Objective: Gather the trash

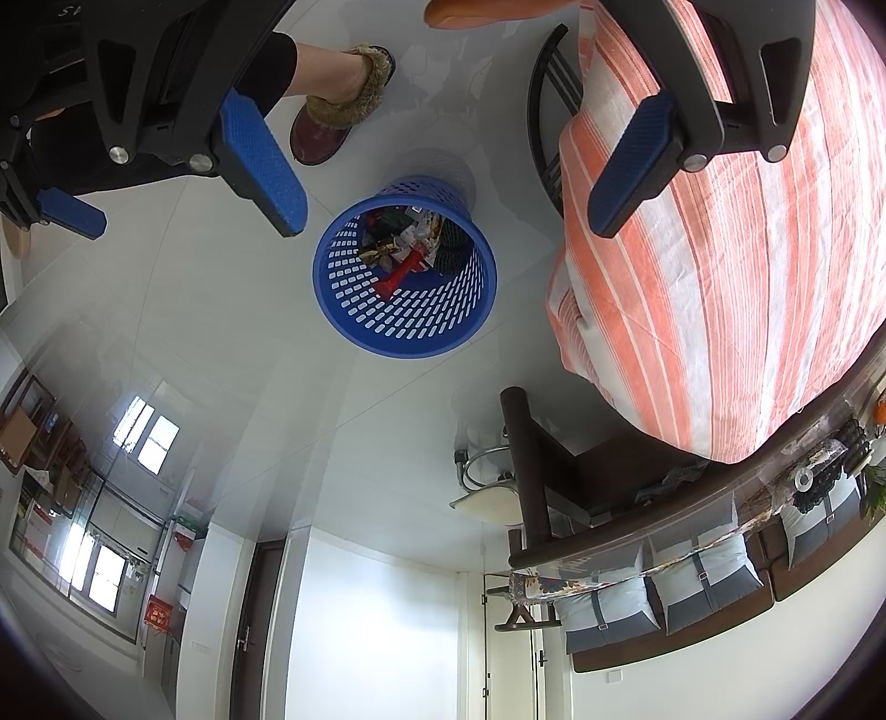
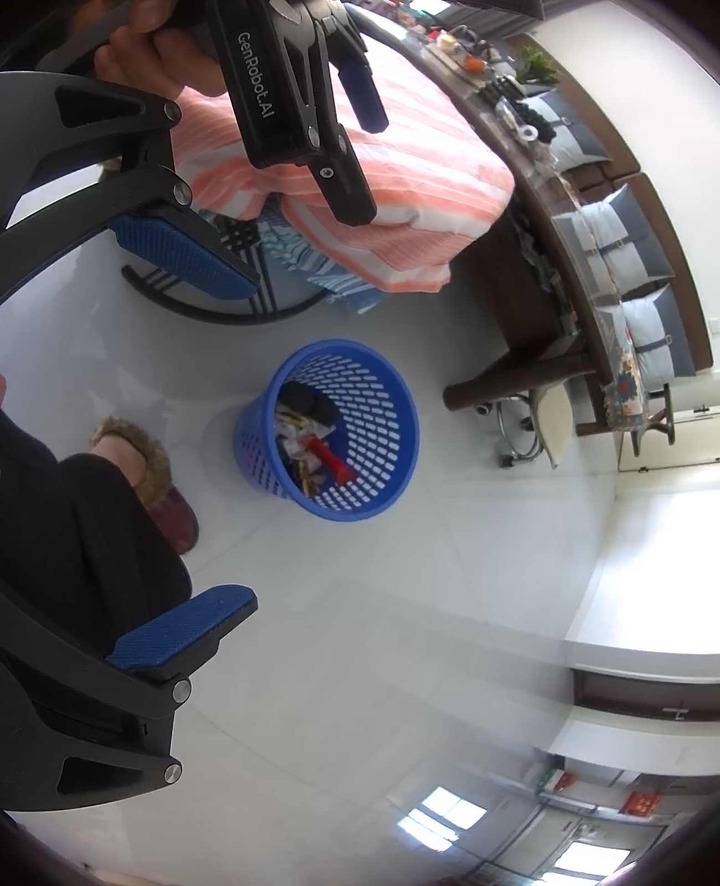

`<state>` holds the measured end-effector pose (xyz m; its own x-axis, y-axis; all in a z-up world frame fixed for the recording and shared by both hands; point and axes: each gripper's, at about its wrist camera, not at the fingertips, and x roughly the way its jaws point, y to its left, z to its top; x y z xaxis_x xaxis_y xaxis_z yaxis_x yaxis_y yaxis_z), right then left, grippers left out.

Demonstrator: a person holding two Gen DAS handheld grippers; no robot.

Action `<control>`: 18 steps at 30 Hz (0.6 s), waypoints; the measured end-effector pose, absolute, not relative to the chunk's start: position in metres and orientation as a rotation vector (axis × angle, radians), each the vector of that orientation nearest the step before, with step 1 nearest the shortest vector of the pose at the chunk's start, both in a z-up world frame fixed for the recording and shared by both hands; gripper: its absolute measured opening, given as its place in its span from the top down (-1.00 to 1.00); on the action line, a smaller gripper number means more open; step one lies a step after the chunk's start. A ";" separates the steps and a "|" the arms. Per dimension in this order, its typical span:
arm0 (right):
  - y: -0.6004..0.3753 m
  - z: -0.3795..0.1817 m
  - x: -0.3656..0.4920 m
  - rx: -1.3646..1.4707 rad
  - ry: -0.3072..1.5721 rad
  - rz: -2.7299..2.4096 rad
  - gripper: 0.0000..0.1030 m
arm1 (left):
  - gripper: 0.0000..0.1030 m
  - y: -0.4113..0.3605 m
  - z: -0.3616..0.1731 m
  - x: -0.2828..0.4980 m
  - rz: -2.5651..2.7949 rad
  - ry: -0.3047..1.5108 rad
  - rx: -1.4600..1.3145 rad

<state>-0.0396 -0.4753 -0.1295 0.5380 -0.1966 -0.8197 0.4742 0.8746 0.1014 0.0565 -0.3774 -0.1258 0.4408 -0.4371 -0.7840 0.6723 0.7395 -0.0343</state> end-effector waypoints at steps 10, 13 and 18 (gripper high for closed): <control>-0.475 -0.130 -0.039 0.333 0.924 -0.406 -0.99 | -1.00 -0.378 -0.127 0.056 -0.701 0.872 0.305; -0.475 -0.132 -0.039 0.335 0.926 -0.408 -0.99 | -1.00 -0.377 -0.128 0.055 -0.702 0.872 0.307; -0.475 -0.135 -0.040 0.344 0.929 -0.410 -0.99 | -1.00 -0.379 -0.131 0.053 -0.704 0.872 0.314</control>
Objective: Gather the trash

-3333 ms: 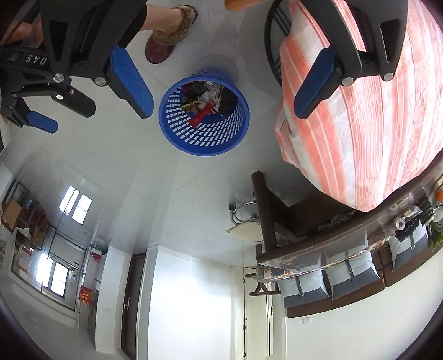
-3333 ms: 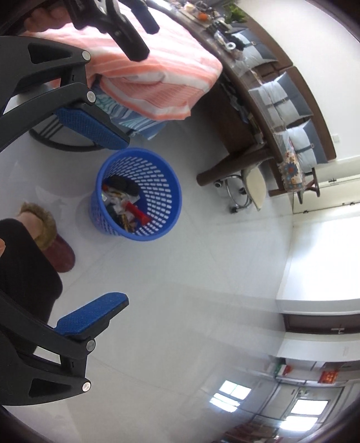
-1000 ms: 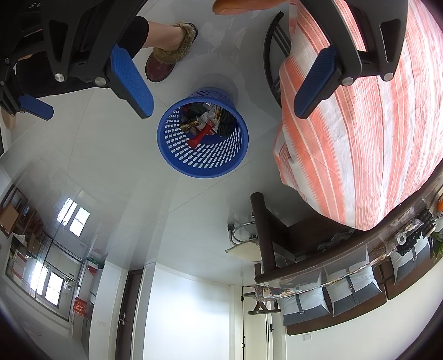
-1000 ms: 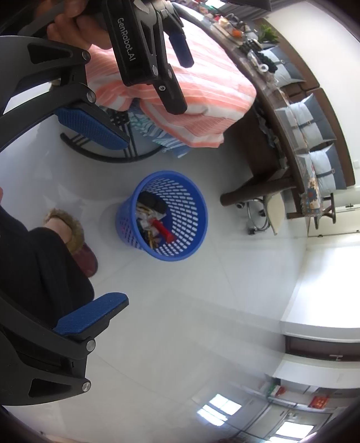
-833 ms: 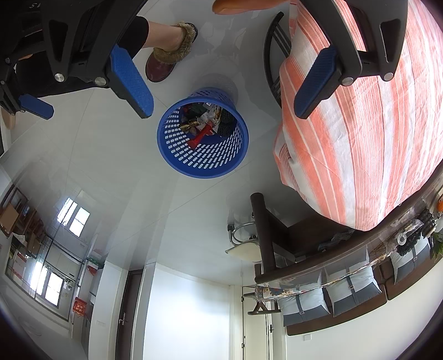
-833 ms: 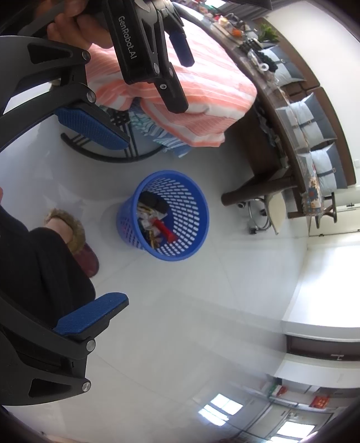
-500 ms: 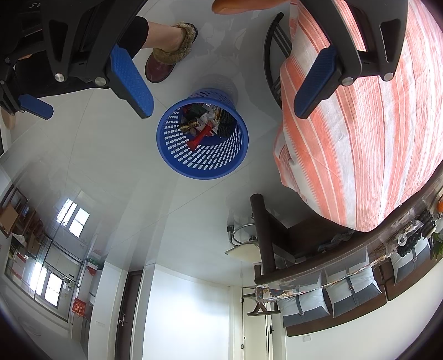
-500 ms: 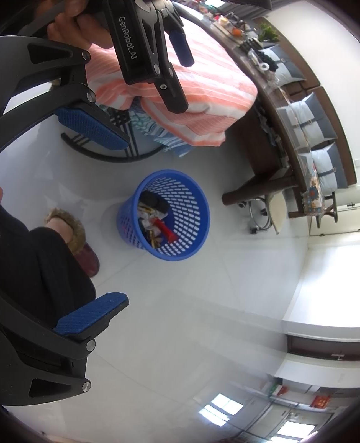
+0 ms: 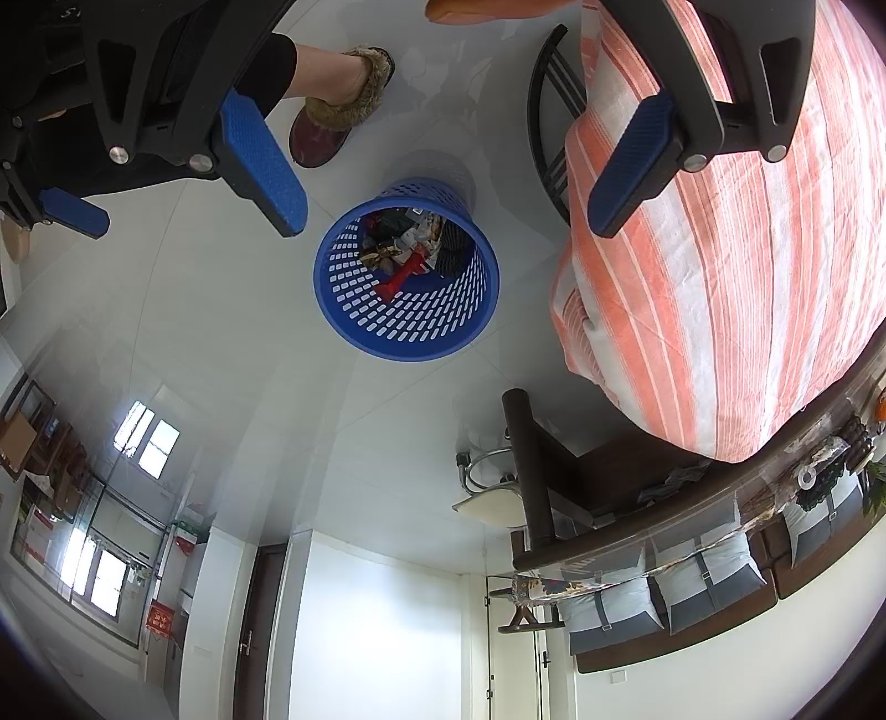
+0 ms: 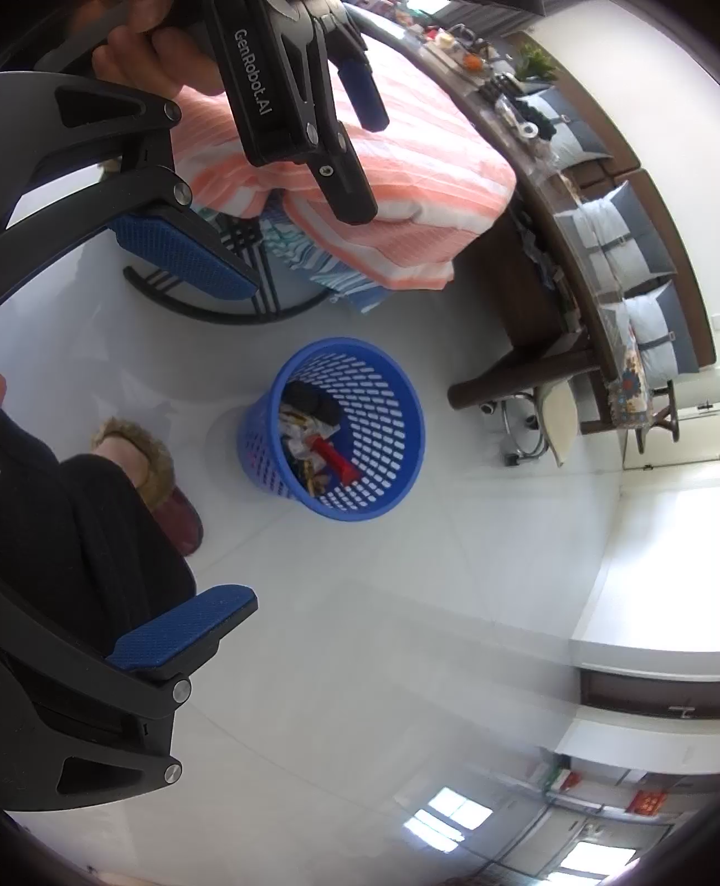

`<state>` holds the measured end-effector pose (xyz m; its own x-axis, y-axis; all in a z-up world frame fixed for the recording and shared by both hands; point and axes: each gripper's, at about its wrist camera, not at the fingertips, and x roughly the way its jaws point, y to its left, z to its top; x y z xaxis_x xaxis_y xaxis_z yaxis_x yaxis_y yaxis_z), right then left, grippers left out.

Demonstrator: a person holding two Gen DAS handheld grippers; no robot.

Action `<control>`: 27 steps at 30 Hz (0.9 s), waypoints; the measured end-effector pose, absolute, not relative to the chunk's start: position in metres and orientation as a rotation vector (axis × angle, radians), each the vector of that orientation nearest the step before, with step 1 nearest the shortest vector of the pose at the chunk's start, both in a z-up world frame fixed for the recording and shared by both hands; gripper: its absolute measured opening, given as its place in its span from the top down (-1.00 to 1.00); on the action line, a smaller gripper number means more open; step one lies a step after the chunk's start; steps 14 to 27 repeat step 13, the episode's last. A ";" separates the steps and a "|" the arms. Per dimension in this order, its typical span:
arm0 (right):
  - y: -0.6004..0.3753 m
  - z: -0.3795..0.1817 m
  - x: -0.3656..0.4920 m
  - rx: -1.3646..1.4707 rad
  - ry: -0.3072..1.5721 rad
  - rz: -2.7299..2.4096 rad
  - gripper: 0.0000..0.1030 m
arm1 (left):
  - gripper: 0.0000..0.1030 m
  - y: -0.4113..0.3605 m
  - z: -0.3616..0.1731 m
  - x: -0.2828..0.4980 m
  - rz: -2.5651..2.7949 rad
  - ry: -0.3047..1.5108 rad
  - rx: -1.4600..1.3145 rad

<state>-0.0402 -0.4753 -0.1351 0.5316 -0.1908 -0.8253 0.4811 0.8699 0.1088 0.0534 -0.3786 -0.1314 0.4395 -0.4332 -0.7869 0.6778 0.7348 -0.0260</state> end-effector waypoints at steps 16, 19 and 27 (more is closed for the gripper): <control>-0.473 -0.137 -0.039 0.344 0.942 -0.414 -0.99 | -1.00 -0.370 -0.125 0.054 -0.687 0.853 0.302; -0.473 -0.137 -0.039 0.344 0.942 -0.414 -0.99 | -1.00 -0.370 -0.125 0.054 -0.687 0.853 0.302; -0.473 -0.137 -0.039 0.344 0.942 -0.414 -0.99 | -1.00 -0.370 -0.125 0.054 -0.687 0.853 0.302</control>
